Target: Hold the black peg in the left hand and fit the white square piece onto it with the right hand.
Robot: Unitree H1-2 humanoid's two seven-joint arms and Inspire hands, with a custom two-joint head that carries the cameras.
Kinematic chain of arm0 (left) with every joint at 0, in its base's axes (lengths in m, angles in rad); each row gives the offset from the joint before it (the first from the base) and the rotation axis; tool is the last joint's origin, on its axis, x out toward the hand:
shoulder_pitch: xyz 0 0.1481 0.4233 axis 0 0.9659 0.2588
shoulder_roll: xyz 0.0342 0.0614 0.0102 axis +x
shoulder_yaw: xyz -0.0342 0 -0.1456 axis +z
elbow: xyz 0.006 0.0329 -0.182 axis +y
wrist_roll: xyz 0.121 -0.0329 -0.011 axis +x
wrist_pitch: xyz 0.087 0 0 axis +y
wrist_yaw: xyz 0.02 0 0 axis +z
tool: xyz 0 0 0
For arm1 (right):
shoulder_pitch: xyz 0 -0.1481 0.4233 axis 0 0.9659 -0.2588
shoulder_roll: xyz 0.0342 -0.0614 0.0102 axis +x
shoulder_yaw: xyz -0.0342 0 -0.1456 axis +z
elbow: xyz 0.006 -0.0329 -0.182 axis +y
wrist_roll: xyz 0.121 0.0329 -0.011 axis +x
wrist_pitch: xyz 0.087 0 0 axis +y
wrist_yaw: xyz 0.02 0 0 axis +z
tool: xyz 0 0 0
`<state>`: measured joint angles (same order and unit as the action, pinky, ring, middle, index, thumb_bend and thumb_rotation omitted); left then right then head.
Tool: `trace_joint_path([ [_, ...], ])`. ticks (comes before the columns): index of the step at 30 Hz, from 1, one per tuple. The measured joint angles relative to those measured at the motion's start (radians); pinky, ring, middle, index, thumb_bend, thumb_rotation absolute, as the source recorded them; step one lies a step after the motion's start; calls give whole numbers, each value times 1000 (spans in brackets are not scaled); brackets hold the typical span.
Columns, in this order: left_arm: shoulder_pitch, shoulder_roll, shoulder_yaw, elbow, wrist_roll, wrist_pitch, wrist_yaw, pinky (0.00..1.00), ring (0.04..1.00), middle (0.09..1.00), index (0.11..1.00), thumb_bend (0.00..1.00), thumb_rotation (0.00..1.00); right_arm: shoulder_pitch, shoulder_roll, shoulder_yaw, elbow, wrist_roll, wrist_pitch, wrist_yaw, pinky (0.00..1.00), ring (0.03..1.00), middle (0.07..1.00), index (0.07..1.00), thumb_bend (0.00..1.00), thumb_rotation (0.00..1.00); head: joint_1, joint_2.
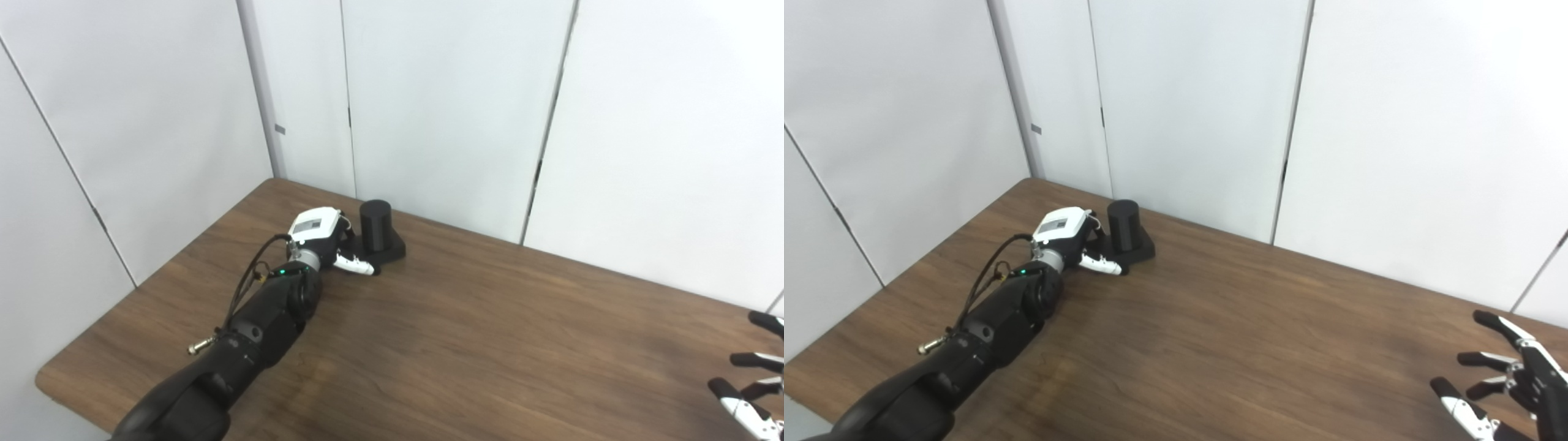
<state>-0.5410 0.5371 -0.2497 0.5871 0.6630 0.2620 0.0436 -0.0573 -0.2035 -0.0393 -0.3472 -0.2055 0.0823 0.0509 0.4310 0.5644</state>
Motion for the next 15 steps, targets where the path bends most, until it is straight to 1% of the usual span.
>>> trace_joint_path([
  [3,-5,8,-7,1,-12,-9,-15,979,928,878,480,524,57,-2,0,0,0,1,2,1,380,621,857,782,334,0,0,0],
  [5,-5,12,-12,0,-16,-15,-20,995,925,876,480,523,57,-3,0,1,0,2,2,3,365,615,861,784,327,0,0,0],
  [7,-4,17,-21,-6,-16,-25,-24,985,921,873,479,523,57,-4,1,1,0,2,3,4,366,617,863,784,326,0,0,2],
  [9,1,23,-28,-18,-17,-39,-31,984,932,879,480,523,58,-4,2,1,0,2,5,4,370,619,863,784,325,0,-2,3],
  [11,6,31,-36,-42,-25,-50,-59,983,951,896,482,523,60,-4,5,3,0,2,7,4,361,624,865,786,319,0,-5,5],
  [12,9,38,-41,-52,-37,-73,-76,989,961,903,482,523,58,-4,6,4,0,1,7,4,361,629,866,788,318,0,-6,5],
  [15,28,59,-65,-106,-57,-164,-129,960,970,914,483,522,56,-5,7,5,-1,-2,7,4,364,630,865,787,323,0,-12,8],
])
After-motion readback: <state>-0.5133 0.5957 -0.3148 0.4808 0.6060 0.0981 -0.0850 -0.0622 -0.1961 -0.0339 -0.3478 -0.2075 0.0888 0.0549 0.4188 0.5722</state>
